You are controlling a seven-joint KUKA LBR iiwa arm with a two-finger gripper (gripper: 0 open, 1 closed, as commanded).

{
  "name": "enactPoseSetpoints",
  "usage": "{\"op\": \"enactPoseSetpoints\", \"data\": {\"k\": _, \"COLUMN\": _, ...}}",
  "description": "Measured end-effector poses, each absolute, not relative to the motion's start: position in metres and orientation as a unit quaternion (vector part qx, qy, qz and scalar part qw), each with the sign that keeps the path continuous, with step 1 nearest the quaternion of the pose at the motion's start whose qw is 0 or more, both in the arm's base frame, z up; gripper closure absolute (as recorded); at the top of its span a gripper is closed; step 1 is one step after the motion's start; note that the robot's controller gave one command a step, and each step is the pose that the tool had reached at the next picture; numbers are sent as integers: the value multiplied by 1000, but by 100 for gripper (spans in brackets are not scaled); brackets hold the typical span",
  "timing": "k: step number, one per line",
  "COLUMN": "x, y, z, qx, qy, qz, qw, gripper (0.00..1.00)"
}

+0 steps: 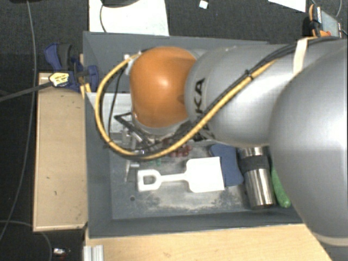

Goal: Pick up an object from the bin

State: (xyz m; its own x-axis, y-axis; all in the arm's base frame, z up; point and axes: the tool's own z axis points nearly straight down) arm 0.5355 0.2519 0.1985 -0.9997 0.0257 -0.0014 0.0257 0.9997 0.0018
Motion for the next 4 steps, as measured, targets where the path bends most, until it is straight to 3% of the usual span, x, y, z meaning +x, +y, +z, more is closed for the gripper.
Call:
{"op": "enactPoseSetpoints", "data": {"k": 1, "x": 535, "y": 252, "z": 199, "qx": 13, "qy": 1000, "qz": 1, "qw": 1, "gripper": 0}}
{"op": "enactPoseSetpoints", "data": {"k": 2, "x": 483, "y": 206, "z": 114, "qx": -162, "qy": 987, "qz": 1, "qw": 1, "gripper": 0}}
{"op": "enactPoseSetpoints", "data": {"k": 3, "x": 550, "y": 147, "z": 87, "qx": -228, "qy": 974, "qz": 0, "qw": 3, "gripper": 0}}
{"op": "enactPoseSetpoints", "data": {"k": 4, "x": 549, "y": 148, "z": 87, "qx": -227, "qy": 974, "qz": 1, "qw": 3, "gripper": 0}}
